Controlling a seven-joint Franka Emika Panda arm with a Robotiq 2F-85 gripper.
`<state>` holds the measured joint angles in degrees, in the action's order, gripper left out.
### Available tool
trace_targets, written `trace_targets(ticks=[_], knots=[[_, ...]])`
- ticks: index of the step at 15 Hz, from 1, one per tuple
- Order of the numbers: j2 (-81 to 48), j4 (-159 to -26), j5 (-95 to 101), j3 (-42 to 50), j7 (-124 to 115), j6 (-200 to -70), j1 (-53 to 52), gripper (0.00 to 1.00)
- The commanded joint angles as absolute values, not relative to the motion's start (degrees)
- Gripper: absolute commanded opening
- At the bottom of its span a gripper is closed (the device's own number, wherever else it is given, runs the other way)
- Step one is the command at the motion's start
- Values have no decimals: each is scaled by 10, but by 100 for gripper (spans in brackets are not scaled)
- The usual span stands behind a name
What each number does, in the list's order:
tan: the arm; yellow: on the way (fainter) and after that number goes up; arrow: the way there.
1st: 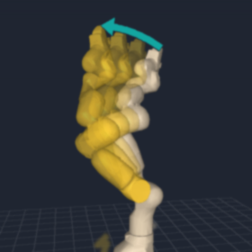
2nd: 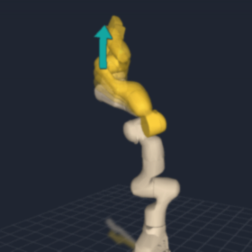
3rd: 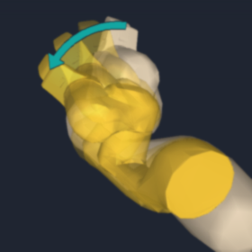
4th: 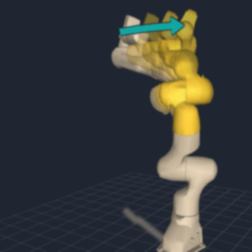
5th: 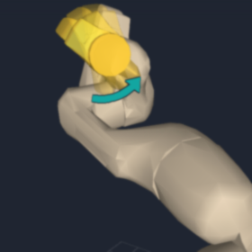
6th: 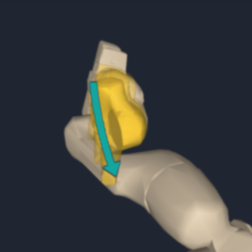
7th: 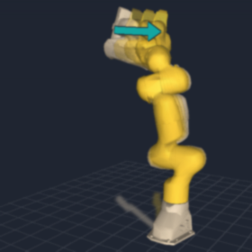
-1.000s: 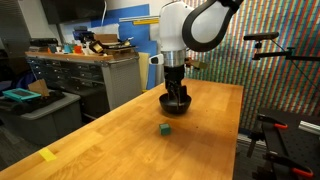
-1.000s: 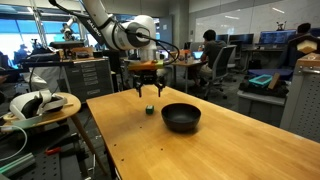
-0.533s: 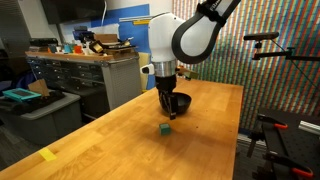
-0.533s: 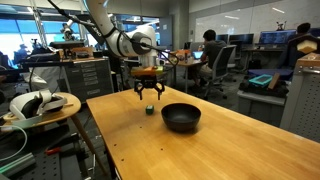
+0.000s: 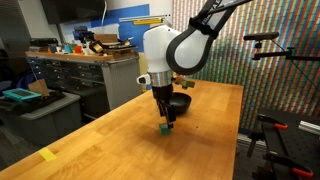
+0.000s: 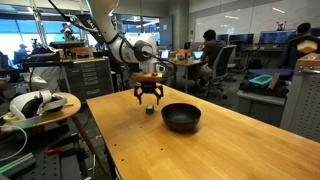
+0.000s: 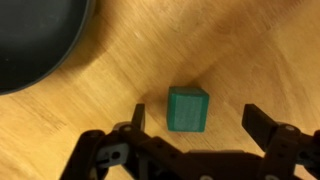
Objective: Put the green block in the black bowl
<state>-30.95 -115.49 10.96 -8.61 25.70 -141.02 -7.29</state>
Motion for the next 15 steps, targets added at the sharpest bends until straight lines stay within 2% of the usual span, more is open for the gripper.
trace_targets(ticks=[1,6,7,8,11,15], knots=[[-341,-1117,113,-88,249,-1389,-69,100],[-361,-1104,117,-89,250,-1385,-70,100],[-363,-1102,117,-89,250,-1384,-70,75],[-364,-1101,117,-88,248,-1385,-70,74],[-363,-1100,115,-88,246,-1386,-68,49],[-359,-1099,112,-88,243,-1387,-66,19]])
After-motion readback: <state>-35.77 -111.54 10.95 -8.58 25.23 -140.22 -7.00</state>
